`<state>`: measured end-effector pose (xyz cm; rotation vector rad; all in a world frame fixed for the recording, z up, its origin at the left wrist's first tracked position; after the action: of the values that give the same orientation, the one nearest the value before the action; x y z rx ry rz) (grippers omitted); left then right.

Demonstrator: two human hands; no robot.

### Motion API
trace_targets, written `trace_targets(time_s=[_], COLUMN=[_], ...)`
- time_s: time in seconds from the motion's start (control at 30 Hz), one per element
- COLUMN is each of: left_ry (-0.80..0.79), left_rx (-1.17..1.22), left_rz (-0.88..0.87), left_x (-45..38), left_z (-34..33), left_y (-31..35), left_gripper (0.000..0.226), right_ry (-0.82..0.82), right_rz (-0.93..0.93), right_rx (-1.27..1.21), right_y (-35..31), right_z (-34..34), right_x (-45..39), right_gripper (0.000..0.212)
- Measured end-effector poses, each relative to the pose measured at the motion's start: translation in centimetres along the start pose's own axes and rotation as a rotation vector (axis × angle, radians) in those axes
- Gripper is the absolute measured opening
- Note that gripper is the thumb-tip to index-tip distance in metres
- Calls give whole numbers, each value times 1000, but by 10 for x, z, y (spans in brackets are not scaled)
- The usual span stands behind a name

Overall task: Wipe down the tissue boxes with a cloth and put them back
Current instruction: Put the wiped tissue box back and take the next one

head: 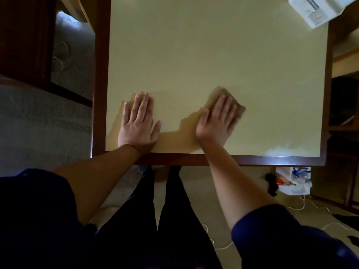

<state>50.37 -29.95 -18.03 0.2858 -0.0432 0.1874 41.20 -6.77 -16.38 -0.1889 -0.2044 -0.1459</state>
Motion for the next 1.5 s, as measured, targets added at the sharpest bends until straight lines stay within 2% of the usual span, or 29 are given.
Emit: trace_targets(time_s=[0.13, 0.2, 0.27, 0.33, 0.47, 0.53, 0.6, 0.73, 0.8, 0.87, 1.07, 1.2, 1.27, 1.4, 1.47, 1.5], left_ry=[-2, -1, 8, -16, -55, -58, -61, -62, -71, -66, -69, -56, -47, -19, -17, -23], left_rx=[47, 69, 59, 53, 49, 48, 52, 95, 125, 145, 122, 122, 141, 246, 277, 288], left_rz=[1, -4, -14, -22, -9, -8, -4, -1, -3, 0, -2, -3, -3, -3, -1, 4], left_x=[-1, 0, 1, 2, 2, 2, 2, 2, 3, 2, 2, 1, 0, 1, 0, -1], left_z=[2, 2, 3, 1, 0, -1, -1, 0, 1, 3, 2, 0, 0, 5, 7, 7], left_y=[-2, -2, -1, 0, -1, -1, -2, -2, -2, -3, -2, -4, -4, -7, -9, -10], left_gripper=[72, 71, 71, 72, 73, 73, 73, 72, 71, 71, 71, 72, 72, 66, 64, 64], right_ry=[-24, -106, -192, -173, -54, -17, -17, -171, -192, -190, -89, -50, -76, -212, -225, -230], right_rz=[472, 708, 859, 773, 65, -114, 1, 632, 762, 761, 202, 83, 218, 770, 895, 900], right_rx=[69, 128, 208, 246, 114, 49, 55, 99, 64, 75, 116, 55, 60, 140, 109, 90], right_y=[-90, -92, -63, -11, 97, 94, 54, -37, -47, -41, 30, 15, -18, -69, -53, -41], right_z=[-22, -29, -32, -23, 3, -3, -13, -45, -44, -41, -17, -12, -18, -42, -43, -42], right_x=[24, 53, 67, 51, 31, 55, 84, 160, 169, 152, 57, 18, 19, 103, 147, 157], right_gripper=[67, 65, 64, 64, 69, 71, 71, 64, 63, 63, 74, 74, 72, 65, 61, 60])
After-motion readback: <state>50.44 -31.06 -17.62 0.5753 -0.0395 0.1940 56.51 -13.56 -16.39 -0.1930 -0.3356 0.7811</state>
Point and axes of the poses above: each hand's wrist, its own x-axis away from the middle knuckle, its own z-axis out of the back of the hand, y = z × x, the point moved 10 cm from there along -x, towards the middle knuckle, and after that the axes turned 2 degrees about y, right-handed, at the moved point
